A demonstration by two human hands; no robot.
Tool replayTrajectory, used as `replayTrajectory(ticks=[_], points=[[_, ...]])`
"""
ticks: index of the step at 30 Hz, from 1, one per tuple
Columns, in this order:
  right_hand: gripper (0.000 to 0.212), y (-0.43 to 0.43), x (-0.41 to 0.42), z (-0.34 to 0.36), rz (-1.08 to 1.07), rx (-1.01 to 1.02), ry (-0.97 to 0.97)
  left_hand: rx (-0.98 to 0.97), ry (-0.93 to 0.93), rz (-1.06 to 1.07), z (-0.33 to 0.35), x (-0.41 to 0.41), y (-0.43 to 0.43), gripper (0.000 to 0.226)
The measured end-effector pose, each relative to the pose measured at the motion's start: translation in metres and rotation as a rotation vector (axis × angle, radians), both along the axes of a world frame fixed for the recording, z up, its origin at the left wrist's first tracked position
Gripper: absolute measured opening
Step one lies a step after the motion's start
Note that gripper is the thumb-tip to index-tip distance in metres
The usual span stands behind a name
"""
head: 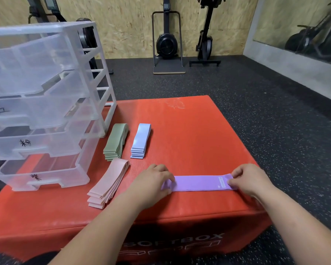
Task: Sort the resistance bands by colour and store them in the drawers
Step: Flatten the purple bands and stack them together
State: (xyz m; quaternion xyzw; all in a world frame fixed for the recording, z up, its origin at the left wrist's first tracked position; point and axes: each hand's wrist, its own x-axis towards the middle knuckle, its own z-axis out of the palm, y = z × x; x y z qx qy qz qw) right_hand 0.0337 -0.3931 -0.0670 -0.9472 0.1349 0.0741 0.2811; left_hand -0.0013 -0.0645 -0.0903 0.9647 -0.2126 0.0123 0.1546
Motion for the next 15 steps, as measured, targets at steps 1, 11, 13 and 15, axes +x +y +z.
replayTrajectory(ticks=[1,11,13,15], points=[[0.016,0.0,0.0,0.0,0.002,0.009,-0.012,-0.002,0.004,0.0,0.001,0.0,0.0,0.025],[0.035,-0.014,0.001,0.014,0.009,0.445,-0.013,-0.084,0.089,0.096,0.003,0.0,-0.004,0.028],[0.037,-0.015,0.0,0.021,0.031,0.493,0.001,-0.077,0.073,0.102,0.002,0.001,-0.007,0.025],[0.037,-0.013,-0.001,0.028,0.05,0.538,0.011,-0.069,0.049,0.11,0.002,0.002,-0.013,0.023]])
